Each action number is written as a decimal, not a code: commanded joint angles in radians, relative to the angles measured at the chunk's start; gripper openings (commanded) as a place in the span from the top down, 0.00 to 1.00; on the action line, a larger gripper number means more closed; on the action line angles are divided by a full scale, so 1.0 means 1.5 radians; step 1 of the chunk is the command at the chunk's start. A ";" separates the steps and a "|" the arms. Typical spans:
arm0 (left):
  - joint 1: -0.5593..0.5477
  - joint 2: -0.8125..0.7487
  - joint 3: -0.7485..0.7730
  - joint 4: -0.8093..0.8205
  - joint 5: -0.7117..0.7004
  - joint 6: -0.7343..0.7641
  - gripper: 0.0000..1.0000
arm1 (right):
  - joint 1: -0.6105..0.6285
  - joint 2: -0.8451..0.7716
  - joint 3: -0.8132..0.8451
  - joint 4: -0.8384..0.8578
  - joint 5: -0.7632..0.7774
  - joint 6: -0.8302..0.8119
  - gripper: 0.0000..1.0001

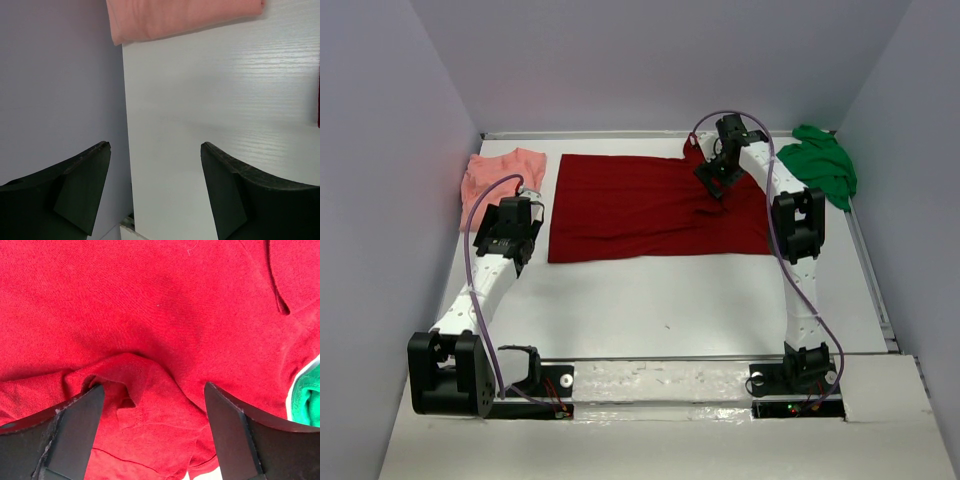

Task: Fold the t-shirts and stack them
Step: Fold the tshirt

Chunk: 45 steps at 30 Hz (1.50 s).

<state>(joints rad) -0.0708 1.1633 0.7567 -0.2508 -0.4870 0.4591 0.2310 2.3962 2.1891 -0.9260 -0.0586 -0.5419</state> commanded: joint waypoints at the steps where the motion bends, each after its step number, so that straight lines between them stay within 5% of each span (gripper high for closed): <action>1: -0.002 -0.005 -0.007 0.011 -0.006 0.000 0.15 | 0.008 -0.004 0.036 0.029 0.005 0.003 0.13; 19: -0.002 0.000 -0.001 0.008 0.005 -0.002 0.15 | 0.008 -0.024 0.077 0.091 0.108 0.031 0.02; 34: -0.010 -0.039 0.011 -0.002 0.040 -0.008 0.14 | 0.008 -0.327 -0.277 0.075 0.099 0.053 0.00; 45: -0.012 -0.073 -0.003 -0.002 0.056 -0.005 0.14 | 0.008 -0.335 -0.363 0.054 0.075 0.061 0.01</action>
<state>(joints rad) -0.0837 1.0824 0.7521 -0.2523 -0.4175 0.4568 0.2314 1.8656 1.6623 -0.8387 0.0738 -0.4664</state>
